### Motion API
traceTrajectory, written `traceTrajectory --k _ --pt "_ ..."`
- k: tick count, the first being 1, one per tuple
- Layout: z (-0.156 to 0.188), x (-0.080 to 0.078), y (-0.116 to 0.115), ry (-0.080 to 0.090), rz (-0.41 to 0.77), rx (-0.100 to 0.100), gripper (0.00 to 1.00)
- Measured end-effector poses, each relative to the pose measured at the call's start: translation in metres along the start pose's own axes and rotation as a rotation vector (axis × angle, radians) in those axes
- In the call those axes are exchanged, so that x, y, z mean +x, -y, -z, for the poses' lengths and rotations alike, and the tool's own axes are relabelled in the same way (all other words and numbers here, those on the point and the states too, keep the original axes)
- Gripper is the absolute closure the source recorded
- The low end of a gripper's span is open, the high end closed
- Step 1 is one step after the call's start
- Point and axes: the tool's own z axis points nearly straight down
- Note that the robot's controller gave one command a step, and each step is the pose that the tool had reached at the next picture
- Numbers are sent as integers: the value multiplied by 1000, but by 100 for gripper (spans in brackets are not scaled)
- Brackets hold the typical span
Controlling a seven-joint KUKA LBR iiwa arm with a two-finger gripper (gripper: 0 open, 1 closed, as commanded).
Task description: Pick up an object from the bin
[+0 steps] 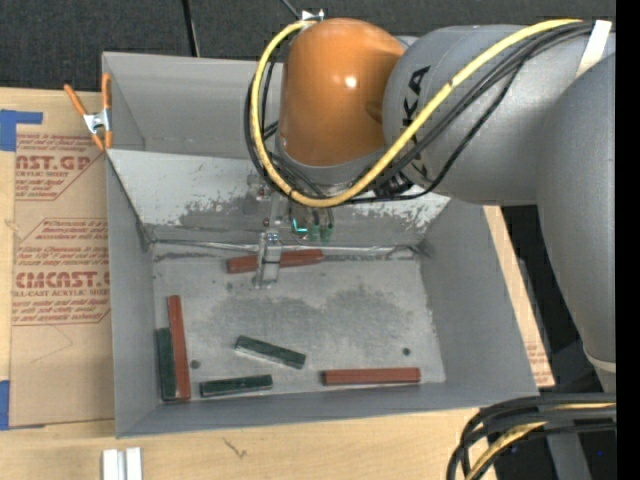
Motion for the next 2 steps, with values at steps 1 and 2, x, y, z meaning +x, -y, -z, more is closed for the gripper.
traceTrajectory --k 1,2 --pt "-18 6 8 9 -59 -3 0" --pt "-80 7 11 4 -123 0 0"
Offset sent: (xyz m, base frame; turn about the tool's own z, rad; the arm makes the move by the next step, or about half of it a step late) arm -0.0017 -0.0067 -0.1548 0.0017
